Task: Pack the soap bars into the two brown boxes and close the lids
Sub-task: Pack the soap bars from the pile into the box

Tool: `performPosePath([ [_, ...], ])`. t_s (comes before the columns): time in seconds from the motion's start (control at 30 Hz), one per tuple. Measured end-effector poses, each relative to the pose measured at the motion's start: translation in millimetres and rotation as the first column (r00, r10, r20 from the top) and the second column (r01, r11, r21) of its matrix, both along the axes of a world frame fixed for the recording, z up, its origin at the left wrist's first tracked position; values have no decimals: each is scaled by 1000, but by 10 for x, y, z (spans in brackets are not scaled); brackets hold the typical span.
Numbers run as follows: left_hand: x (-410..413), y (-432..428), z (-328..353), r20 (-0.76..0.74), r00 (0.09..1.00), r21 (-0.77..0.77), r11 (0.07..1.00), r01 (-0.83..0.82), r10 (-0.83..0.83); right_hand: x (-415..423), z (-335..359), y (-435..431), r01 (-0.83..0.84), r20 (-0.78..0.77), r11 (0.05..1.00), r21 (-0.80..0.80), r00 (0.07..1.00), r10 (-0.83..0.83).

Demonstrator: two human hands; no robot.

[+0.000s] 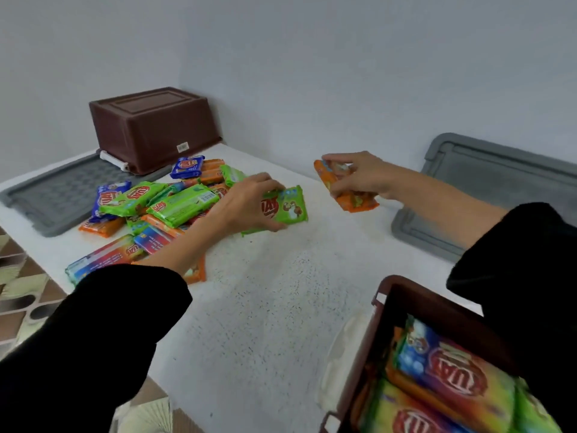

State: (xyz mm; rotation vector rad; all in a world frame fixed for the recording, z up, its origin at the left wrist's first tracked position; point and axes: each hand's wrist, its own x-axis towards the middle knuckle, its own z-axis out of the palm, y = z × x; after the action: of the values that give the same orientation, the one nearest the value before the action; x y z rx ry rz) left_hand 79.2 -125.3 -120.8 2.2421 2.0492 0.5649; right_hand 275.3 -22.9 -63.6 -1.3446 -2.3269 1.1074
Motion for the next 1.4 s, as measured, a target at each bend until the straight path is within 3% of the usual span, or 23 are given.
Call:
performPosePath([
  [0.17,505,-117,643,-88,954,7,958,287,-285,936,450,-641,-40,-1,991,125,999,41],
  [0.27,896,-315,846,-193,860,-11,878,479,-472,1473,539,-1130,-80,93,972,220,994,60],
  [0.4,1442,-645,916,-203,706,-71,729,681,-679,2007,468,-1752,-113,166,976,187,983,82],
  [0.7,2336,-1135,360,-270,419,-441,499,747,-867,2708,-217,-2563,-110,362,994,13,927,98],
  [0.8,2431,-1175,182,-306,406,-492,508,707,-861,2710,-466,-2712,-177,486,980,88,867,113],
  [0.9,2417,-1179,108,-365,398,-475,536,698,-842,2692,-626,-2774,-245,507,950,191,854,119],
  [0.97,2368,-1218,75,-394,393,-412,541,733,-831,2656,-626,-2823,-241,534,952,189,839,107],
  [1.07,2288,-1243,31,-432,404,-286,547,786,-806,2637,-588,-2841,-270,567,908,321,822,44],
  [1.17,2246,-1198,-72,-433,383,-194,499,845,-816,2620,-563,-2830,-253,561,931,265,825,64],
  [1.27,2278,-1200,-75,-452,350,-203,477,855,-821,2589,-504,-2801,-290,618,930,225,780,94],
  [1.4,2258,-1163,43,-358,415,-227,510,830,-836,2548,-351,-2695,-298,611,938,176,780,134],
])
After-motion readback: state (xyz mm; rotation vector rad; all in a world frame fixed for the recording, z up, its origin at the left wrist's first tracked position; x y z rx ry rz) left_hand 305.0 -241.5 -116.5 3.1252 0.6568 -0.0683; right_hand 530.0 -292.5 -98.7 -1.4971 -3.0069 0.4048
